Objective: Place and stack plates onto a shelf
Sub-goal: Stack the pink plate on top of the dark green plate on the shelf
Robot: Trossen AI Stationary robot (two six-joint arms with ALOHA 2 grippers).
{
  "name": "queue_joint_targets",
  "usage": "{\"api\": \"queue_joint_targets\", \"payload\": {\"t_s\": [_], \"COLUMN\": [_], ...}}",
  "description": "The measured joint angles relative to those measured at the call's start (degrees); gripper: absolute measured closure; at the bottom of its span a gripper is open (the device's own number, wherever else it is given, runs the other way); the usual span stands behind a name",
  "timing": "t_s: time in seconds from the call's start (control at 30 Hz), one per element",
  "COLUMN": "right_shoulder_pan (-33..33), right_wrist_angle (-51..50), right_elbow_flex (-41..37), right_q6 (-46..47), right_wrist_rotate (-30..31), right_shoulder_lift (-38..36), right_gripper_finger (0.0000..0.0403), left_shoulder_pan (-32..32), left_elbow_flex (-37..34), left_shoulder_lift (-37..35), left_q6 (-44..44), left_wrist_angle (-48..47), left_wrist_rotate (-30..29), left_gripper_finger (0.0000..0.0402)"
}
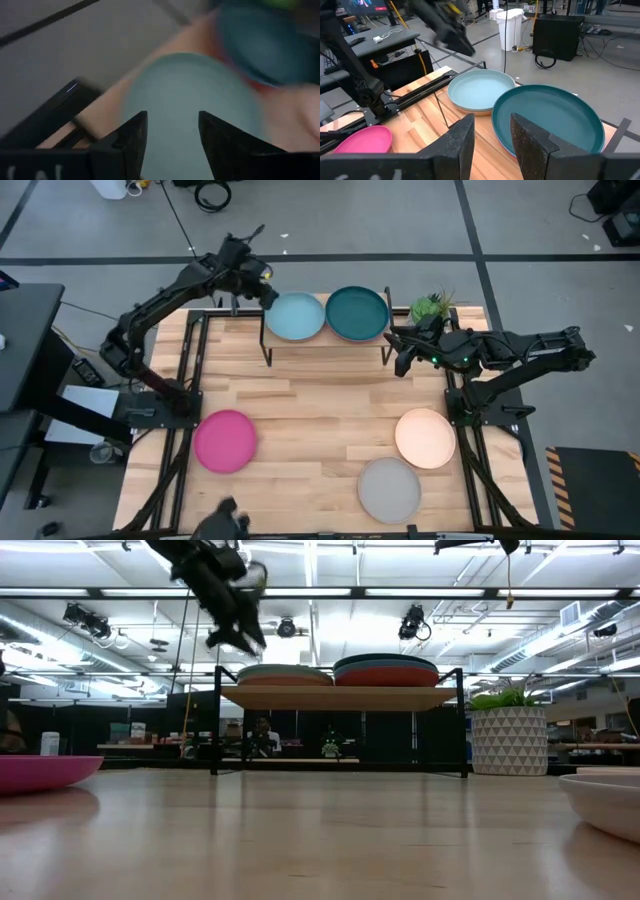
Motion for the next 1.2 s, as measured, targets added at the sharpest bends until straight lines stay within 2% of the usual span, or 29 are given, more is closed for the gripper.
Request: {"api": "queue_joint_targets", "payload": {"t_s": [0.13,0.2,0.37,0.6,0.7,0.9,1.2], "right_shoulder_pan": [0.0,0.0,0.0,0.0,0.0,0.3,0.3], "right_wrist_angle": [0.0,0.0,0.0,0.0,0.0,0.0,0.4], "right_elbow_flex": [0.0,0.0,0.0,0.0,0.0,0.0,0.0], "right_q6": [0.0,0.1,0.0,0.0,0.5,1.3,1.1], "right_wrist_rotate": [0.0,0.0,0.4,0.8,0.8,0.4,0.4], "right_shoulder_lift": [0.0,0.0,0.0,0.0,0.0,0.0,0.0], "right_gripper_finger": [0.0271,0.0271,0.0271,0.0271,0.0271,0.0271,0.0271], "left_shoulder_pan": [-5.5,-10.2,-21.8,-33.0,-35.3,-37.0,-38.4], "left_elbow_flex": [0.2,-0.3,-5.8,-22.9,-31.0,-41.2,-40.7], "left_shoulder_lift": [-5.7,-8.3,-12.7,-16.7,-17.8,-17.6,-17.6], "left_q6": [13.9,18.5,19.7,13.1,11.3,9.6,7.5], "left_wrist_angle": [-8.6,-13.9,-22.0,-19.6,-14.6,-6.4,-5.9], "left_wrist_rotate": [12.8,14.5,12.8,11.5,10.9,3.4,1.0], "left_gripper_finger": [0.0224,0.0229,0.0238,0.0247,0.0251,0.0259,0.026]}}
